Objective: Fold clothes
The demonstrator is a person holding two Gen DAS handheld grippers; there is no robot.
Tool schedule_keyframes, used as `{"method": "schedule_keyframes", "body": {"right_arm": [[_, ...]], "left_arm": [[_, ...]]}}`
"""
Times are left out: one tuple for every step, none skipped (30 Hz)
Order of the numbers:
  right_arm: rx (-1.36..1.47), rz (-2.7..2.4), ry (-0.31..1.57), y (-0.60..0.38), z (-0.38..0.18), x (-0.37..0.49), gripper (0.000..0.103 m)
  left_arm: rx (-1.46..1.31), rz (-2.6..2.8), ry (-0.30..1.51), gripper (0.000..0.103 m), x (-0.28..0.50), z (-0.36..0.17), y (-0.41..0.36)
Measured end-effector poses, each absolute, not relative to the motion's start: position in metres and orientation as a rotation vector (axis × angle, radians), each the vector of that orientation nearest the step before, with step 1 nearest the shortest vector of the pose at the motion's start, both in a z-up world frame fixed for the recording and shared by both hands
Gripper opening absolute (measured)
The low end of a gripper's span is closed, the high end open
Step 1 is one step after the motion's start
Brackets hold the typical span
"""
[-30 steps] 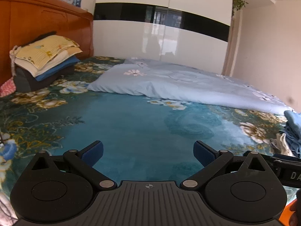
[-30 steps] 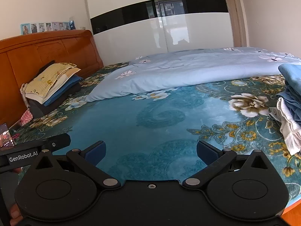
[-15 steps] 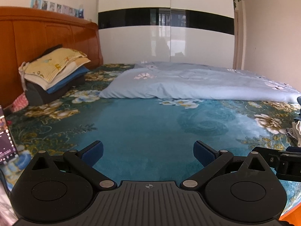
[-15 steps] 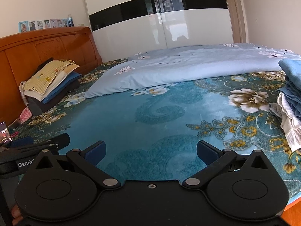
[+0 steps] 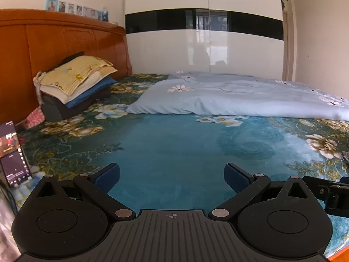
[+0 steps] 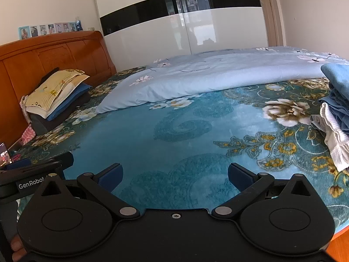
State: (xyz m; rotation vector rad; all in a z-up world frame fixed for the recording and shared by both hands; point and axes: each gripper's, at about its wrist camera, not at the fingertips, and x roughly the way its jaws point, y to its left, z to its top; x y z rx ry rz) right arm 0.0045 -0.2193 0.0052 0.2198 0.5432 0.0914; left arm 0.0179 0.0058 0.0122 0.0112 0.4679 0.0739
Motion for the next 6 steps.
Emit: {"method": "schedule_keyframes", "body": {"right_arm": [[0.221, 0.092, 0.544, -0.2217, 0.0066, 0.0052, 0.102], [0.221, 0.092, 0.545, -0.2238, 0.0078, 0.0059, 0.102], [0.222, 0.091, 0.544, -0.2241, 0.0079, 0.0059, 0.102], [0.223, 0.089, 0.543, -0.2248, 0.0079, 0.0058, 0.102], [0.226, 0.088, 0.544, -0.2253, 0.0081, 0.0058, 0.102], [0.228, 0.088, 0.545, -0.2258, 0.0083, 0.0058, 0.102]], "left_arm": [[0.003, 0.075, 0.462, 0.103, 0.017, 0.0129, 0.0062], [-0.003, 0.077, 0.455, 0.103, 0.0161, 0.0136, 0.0066], [-0.003, 0.082, 0.45, 0.103, 0.0156, 0.0143, 0.0067], [0.0, 0.083, 0.449, 0.103, 0.0157, 0.0147, 0.0069], [0.004, 0.081, 0.449, 0.103, 0.0161, 0.015, 0.0073], [0.008, 0.079, 0.449, 0.103, 0.0165, 0.0152, 0.0077]]}}
